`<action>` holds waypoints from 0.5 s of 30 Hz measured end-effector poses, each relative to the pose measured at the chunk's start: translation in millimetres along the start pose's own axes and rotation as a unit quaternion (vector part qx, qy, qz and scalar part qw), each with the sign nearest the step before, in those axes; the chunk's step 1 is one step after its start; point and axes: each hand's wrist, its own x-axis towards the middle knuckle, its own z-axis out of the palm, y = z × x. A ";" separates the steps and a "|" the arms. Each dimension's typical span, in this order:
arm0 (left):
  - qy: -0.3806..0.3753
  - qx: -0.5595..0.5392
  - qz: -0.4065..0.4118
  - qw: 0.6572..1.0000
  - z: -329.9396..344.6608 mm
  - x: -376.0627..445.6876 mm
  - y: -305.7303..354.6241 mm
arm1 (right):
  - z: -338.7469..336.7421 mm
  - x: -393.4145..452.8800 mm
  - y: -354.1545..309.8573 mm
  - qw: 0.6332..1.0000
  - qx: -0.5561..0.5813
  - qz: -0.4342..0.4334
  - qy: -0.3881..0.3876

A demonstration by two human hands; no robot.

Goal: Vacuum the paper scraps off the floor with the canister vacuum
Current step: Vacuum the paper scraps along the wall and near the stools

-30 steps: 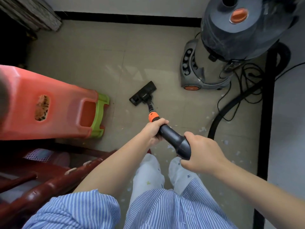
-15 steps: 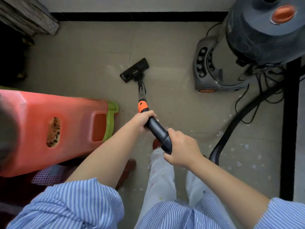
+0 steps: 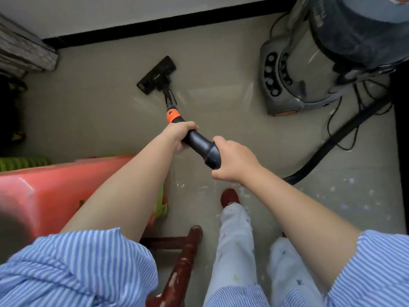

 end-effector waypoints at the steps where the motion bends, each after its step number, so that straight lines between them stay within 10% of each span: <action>1: 0.001 -0.008 0.004 1.000 4.8 -2.4 -4.0 | 0.0 -5.6 4.8 1.000 -0.004 0.001 0.001; 15: -0.032 -0.005 0.002 0.999 90.0 -105.6 -101.9 | -3.2 -161.9 78.0 1.000 -0.019 0.018 -0.007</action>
